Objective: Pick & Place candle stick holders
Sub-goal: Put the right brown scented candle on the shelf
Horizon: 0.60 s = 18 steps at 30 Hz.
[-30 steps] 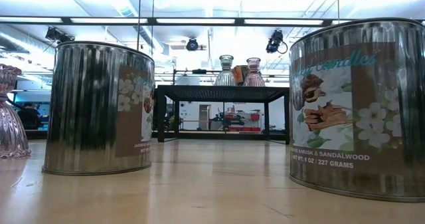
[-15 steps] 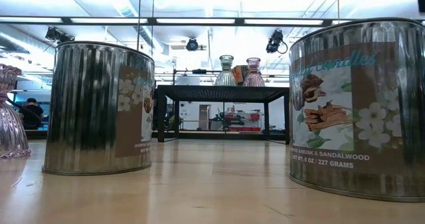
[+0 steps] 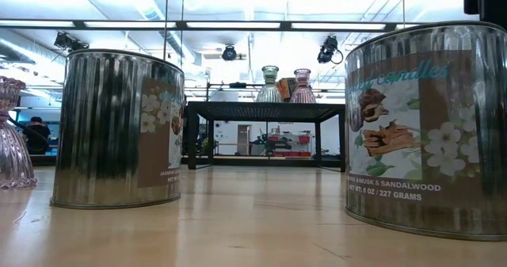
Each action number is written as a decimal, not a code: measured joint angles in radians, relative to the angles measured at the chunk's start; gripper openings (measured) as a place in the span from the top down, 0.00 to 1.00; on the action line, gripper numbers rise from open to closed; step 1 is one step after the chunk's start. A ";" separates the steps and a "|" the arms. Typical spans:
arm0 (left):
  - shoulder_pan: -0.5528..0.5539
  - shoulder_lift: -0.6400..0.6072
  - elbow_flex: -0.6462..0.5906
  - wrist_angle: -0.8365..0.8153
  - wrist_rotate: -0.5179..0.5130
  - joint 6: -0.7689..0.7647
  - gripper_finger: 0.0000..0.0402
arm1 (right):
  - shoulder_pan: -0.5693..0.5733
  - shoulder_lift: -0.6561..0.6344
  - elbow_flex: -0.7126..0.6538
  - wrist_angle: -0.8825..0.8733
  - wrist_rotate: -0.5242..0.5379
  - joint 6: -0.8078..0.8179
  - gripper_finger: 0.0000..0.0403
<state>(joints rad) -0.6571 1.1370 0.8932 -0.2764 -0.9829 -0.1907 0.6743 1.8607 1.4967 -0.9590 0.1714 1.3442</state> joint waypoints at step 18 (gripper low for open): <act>0.000 0.000 0.000 -0.005 0.018 -0.007 0.56 | -0.035 -0.002 -0.111 0.164 -0.011 -0.053 0.68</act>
<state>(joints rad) -0.6571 1.1373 0.8936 -0.2817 -0.9645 -0.1974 0.6388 1.8589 1.3857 -0.7948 0.1609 1.2910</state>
